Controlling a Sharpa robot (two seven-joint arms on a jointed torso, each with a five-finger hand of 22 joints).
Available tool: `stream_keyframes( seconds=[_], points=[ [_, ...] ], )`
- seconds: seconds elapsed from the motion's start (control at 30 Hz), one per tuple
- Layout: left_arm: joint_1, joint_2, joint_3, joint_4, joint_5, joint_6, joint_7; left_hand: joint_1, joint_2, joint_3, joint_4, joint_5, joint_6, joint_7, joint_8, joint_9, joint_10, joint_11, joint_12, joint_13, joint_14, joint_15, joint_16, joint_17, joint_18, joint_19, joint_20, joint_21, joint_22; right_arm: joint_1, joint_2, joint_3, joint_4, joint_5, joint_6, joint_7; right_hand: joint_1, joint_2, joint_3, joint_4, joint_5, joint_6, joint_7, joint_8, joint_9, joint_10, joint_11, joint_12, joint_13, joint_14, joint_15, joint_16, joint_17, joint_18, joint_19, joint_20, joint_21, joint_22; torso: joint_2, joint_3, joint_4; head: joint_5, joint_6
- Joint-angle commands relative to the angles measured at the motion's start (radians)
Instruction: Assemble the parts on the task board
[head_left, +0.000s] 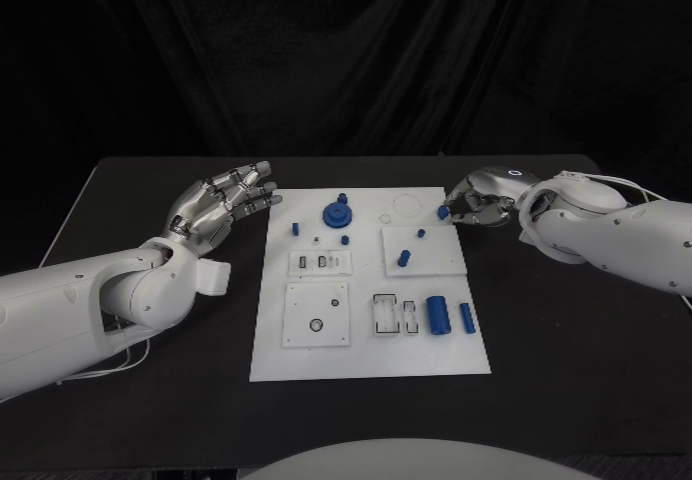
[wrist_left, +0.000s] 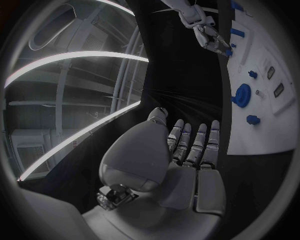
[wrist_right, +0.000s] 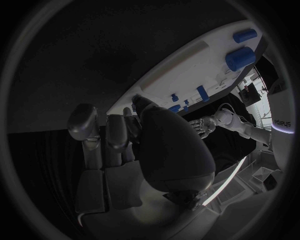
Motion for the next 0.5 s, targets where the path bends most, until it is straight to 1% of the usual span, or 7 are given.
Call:
stream_keyframes(
  seconds=[0.03, 0.17, 0.27, 0.33, 0.5],
  points=[
    [-0.002, 0.001, 0.001, 0.001, 0.0, 0.015, 0.023, 0.008, -0.001, 0.008, 0.001, 0.004, -0.004, 0.005, 0.004, 0.0, 0.0, 0.006, 0.005, 0.001, 0.008, 0.001, 0.006, 0.001, -0.015, 0.007, -0.002, 0.006, 0.001, -0.003, 0.004, 0.001, -0.007, -0.007, 0.003, 0.008, -0.01, -0.002, -0.001, 0.003, -0.007, -0.007, 0.0, -0.005, -0.001, -0.006, -0.002, -0.005, -0.001, -0.007, 0.002, -0.005, -0.002, 0.019, -0.006, -0.001, -0.007, 0.076, 0.0, -0.0005, 0.0003, -0.001, -0.002],
    [-0.002, 0.001, 0.001, -0.001, 0.0, 0.015, 0.022, 0.01, 0.0, 0.011, 0.0, 0.004, -0.008, 0.005, 0.004, 0.0, 0.001, 0.008, 0.006, 0.001, 0.009, 0.002, 0.007, 0.001, -0.015, 0.007, -0.002, 0.006, 0.001, -0.004, 0.011, 0.001, -0.013, -0.007, 0.008, 0.008, -0.015, -0.003, -0.007, 0.009, -0.03, -0.007, 0.0, -0.004, -0.002, -0.004, -0.002, -0.005, -0.001, -0.006, 0.002, -0.006, -0.001, 0.02, -0.005, -0.001, -0.01, 0.076, 0.0, -0.0003, 0.0012, -0.001, -0.002],
    [-0.002, 0.002, 0.001, -0.001, -0.001, 0.015, 0.022, 0.01, 0.0, 0.011, 0.0, 0.004, -0.008, 0.005, 0.004, 0.0, 0.001, 0.008, 0.006, 0.001, 0.009, 0.002, 0.007, 0.001, -0.015, 0.007, -0.002, 0.006, 0.001, -0.004, 0.015, 0.001, -0.018, -0.007, 0.012, 0.008, -0.015, -0.003, -0.008, 0.009, -0.032, -0.008, 0.0, -0.004, -0.002, -0.004, -0.002, -0.005, -0.002, -0.006, 0.002, -0.006, -0.002, 0.02, -0.005, -0.001, -0.012, 0.075, 0.0, 0.0001, 0.0007, -0.001, -0.002],
    [-0.003, 0.002, 0.001, -0.001, -0.001, 0.015, 0.022, 0.01, 0.0, 0.011, 0.0, 0.004, -0.008, 0.005, 0.004, 0.0, 0.001, 0.008, 0.006, 0.001, 0.009, 0.002, 0.007, 0.001, -0.015, 0.007, -0.002, 0.006, 0.001, -0.004, 0.018, 0.001, -0.021, -0.007, 0.013, 0.008, -0.016, -0.003, -0.009, 0.01, -0.034, -0.008, 0.0, -0.005, -0.003, -0.005, -0.002, -0.005, -0.003, -0.007, 0.002, -0.007, -0.002, 0.02, -0.005, -0.001, -0.012, 0.076, 0.0, 0.0, -0.0002, 0.001, -0.003],
    [-0.003, 0.002, 0.001, -0.003, -0.001, 0.016, 0.021, 0.011, 0.001, 0.013, 0.0, 0.004, -0.009, 0.004, 0.004, 0.0, 0.001, 0.01, 0.006, 0.001, 0.008, 0.002, 0.007, 0.001, -0.015, 0.008, -0.002, 0.007, 0.001, -0.005, 0.026, 0.001, -0.028, -0.007, 0.014, 0.009, -0.016, -0.003, -0.009, 0.01, -0.035, -0.009, 0.0, -0.005, -0.003, -0.006, -0.002, -0.006, -0.003, -0.007, 0.002, -0.008, -0.003, 0.02, -0.006, -0.001, -0.014, 0.075, 0.0, -0.0006, 0.0004, 0.001, -0.004]
  ],
)
